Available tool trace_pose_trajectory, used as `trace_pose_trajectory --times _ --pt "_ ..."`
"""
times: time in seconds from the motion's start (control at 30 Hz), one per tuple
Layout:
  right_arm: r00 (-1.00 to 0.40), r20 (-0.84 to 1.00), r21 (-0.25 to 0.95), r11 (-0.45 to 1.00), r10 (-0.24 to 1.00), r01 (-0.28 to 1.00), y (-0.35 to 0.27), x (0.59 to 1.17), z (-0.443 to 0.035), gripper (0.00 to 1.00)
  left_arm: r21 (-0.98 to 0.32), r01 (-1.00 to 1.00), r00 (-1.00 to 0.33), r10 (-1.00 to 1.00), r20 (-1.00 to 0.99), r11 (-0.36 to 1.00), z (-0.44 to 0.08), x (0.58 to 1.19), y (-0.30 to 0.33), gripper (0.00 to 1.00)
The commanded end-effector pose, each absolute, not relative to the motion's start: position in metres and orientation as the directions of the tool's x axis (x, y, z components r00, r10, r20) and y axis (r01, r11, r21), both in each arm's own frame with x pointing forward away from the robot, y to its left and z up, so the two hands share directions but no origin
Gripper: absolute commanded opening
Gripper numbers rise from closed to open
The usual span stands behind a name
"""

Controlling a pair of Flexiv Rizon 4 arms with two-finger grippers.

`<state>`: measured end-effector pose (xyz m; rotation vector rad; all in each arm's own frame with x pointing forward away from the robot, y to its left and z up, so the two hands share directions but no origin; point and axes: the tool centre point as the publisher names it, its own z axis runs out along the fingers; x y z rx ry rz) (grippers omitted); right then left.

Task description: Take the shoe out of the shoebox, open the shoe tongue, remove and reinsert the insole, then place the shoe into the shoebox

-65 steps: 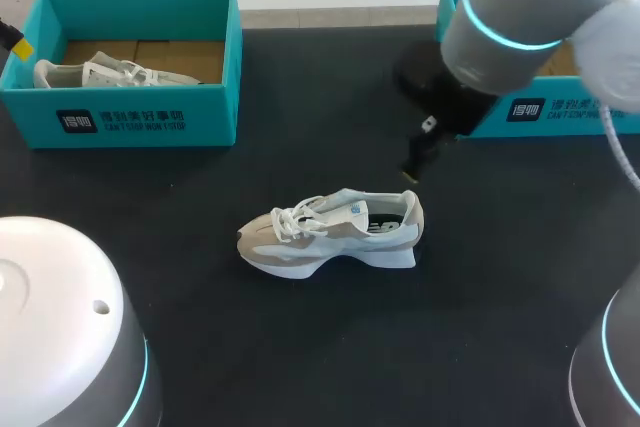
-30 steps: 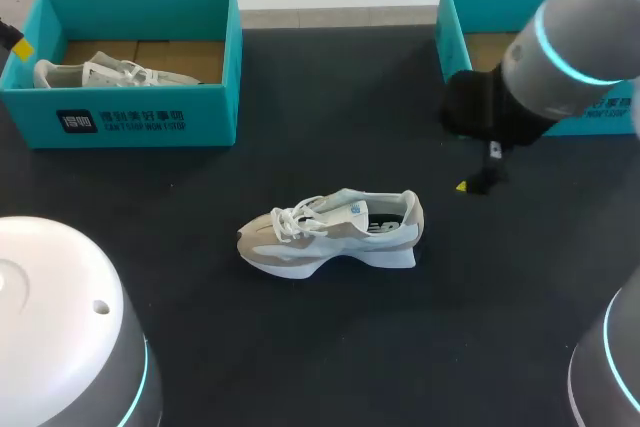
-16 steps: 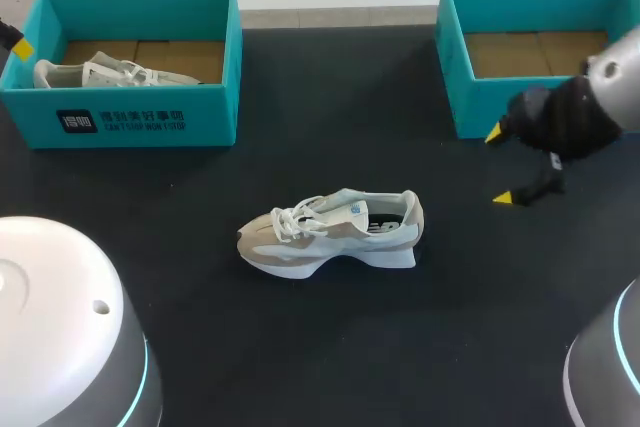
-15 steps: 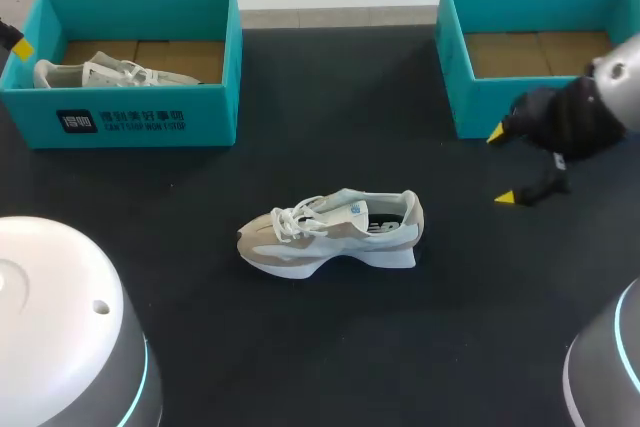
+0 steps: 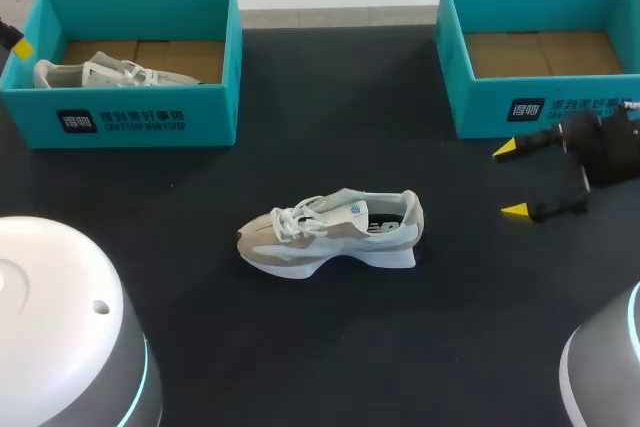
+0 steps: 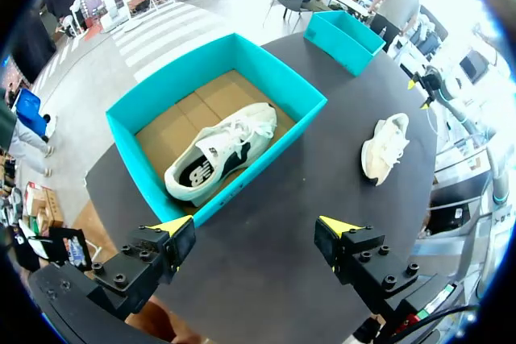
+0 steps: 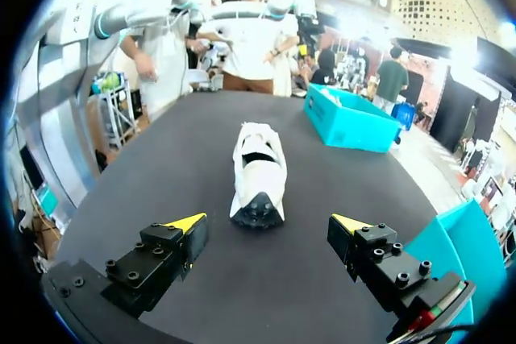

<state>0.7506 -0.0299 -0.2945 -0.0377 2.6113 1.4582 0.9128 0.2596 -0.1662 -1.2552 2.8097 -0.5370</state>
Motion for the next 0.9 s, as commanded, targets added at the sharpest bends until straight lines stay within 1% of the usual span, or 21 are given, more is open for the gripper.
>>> trace_pose_trajectory --times 0.03,0.3,0.33,0.37,0.4,0.47,0.5,0.6,0.63,0.67,0.7,0.77,0.8,0.83,0.9 --pt "-0.988 -0.143 0.856 0.508 0.05 -0.098 -0.03 0.752 -0.297 1.0 -0.316 -0.719 -0.677 -0.725 0.121 0.619 -0.166 0.912 0.26 1.0" --pt "-0.988 -0.143 0.856 0.508 0.05 -0.098 -0.03 0.752 -0.297 1.0 -0.316 -0.719 -0.677 -0.725 0.121 0.619 -0.166 0.912 0.26 1.0" --pt "-0.985 -0.172 0.851 0.507 0.021 -0.138 -0.027 0.754 -0.299 1.0 -0.316 -0.719 -0.677 -0.725 0.121 0.619 -0.166 0.912 0.26 1.0" --pt "-0.987 -0.159 0.868 0.478 0.013 -0.134 -0.024 0.754 -0.304 1.0 -0.316 -0.719 -0.677 -0.725 0.121 0.619 -0.166 0.912 0.26 1.0" --pt "-0.982 -0.188 0.87 0.466 0.008 -0.163 -0.023 0.755 -0.309 1.0 -0.316 -0.719 -0.677 -0.725 0.121 0.619 -0.166 0.912 0.26 1.0" --pt "-0.984 -0.178 0.869 0.465 -0.026 -0.17 -0.023 0.756 -0.32 1.0 -0.316 -0.719 -0.677 -0.725 0.121 0.619 -0.166 0.912 0.26 1.0" --pt "-0.976 -0.215 0.854 0.482 -0.017 -0.197 -0.025 0.758 -0.325 1.0 -0.316 -0.719 -0.677 -0.725 0.121 0.619 -0.166 0.912 0.26 1.0" --pt "-0.974 -0.224 0.857 0.468 -0.037 -0.215 -0.026 0.759 -0.343 1.0 -0.316 -0.719 -0.677 -0.725 0.121 0.619 -0.166 0.912 0.26 1.0" --pt "-0.981 -0.19 0.87 0.454 -0.049 -0.191 -0.027 0.759 -0.351 1.0 -0.316 -0.719 -0.677 -0.725 0.121 0.619 -0.166 0.912 0.26 1.0" --pt "-0.98 -0.191 0.865 0.462 -0.056 -0.195 -0.027 0.76 -0.357 1.0 -0.316 -0.719 -0.677 -0.725 0.121 0.619 -0.166 0.912 0.26 1.0" --pt "-0.986 -0.165 0.88 0.446 -0.034 -0.163 -0.028 0.76 -0.363 1.0 -0.316 -0.719 -0.677 -0.725 0.121 0.619 -0.166 0.912 0.26 1.0" --pt "-0.987 -0.157 0.886 0.436 -0.035 -0.156 -0.025 0.76 -0.368 1.0 -0.316 -0.719 -0.677 -0.725 0.121 0.619 -0.166 0.912 0.26 1.0" --pt "-0.991 -0.128 0.889 0.437 -0.042 -0.134 -0.027 0.761 -0.375 1.0 -0.316 -0.719 -0.677 -0.725 0.121 0.619 -0.166 0.912 0.26 1.0" --pt "-0.99 -0.139 0.888 0.438 -0.035 -0.141 -0.028 0.762 -0.378 1.0 -0.316 -0.719 -0.677 -0.725 0.121 0.619 -0.166 0.912 0.26 1.0" --pt "-0.993 -0.117 0.895 0.432 -0.019 -0.114 -0.029 0.762 -0.385 1.0 -0.316 -0.719 -0.677 -0.725 0.121 0.619 -0.166 0.912 0.26 1.0"
